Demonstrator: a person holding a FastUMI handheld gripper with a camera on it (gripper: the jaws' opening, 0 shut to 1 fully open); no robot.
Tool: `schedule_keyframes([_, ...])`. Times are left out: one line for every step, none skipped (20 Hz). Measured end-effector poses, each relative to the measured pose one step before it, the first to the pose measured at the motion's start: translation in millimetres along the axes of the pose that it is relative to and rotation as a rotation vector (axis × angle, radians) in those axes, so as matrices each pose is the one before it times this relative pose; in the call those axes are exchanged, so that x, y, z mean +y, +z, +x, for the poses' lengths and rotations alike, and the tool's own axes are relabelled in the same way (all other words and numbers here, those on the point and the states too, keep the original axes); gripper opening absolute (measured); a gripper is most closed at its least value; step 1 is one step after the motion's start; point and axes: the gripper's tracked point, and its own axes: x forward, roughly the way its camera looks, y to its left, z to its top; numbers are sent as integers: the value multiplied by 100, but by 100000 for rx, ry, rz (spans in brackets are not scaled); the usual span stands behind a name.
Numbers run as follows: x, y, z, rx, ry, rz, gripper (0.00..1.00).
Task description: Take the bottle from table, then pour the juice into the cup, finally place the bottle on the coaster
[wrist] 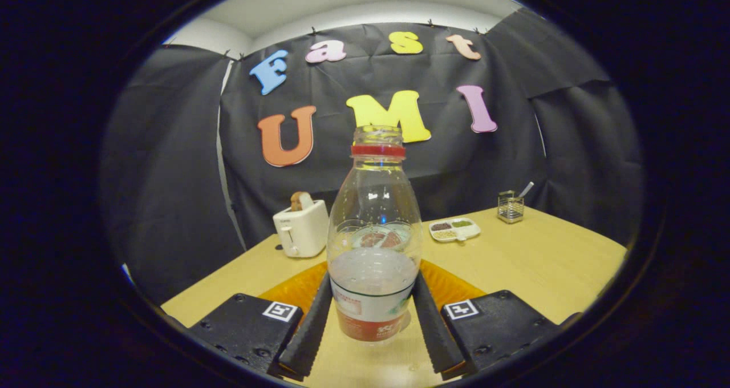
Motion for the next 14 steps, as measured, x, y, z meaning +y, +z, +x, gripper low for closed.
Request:
schedule_keyframes([-127,-352,611,-330,-1355,-3790,79])
schedule_keyframes([-137,-499,926,-166,-1353,-3231,79])
schedule_keyframes([59,-360,682,-628,-312,-2135,79])
schedule_keyframes([218,-301,830,-310,-29,-2129,79])
schedule_keyframes([160,-423,700,-67,234,-1156,79])
schedule_keyframes([343,-687,803,627,860,-1033,79])
schedule_keyframes([215,-750,648,896,635,1191,79])
schedule_keyframes([8,-719,524,914,630,1569,79])
schedule_keyframes([306,-568,692,372,765,1067,79])
schedule_keyframes([91,-212,383,606,-358,-595,79])
schedule_keyframes([39,-24,372,-117,-184,-1563,79])
schedule_keyframes([9,-3,332,-564,-496,-2219,79])
schedule_keyframes([31,-8,336,-245,48,-1713,79])
schedule_keyframes([-106,-226,357,-5,-254,-299,79])
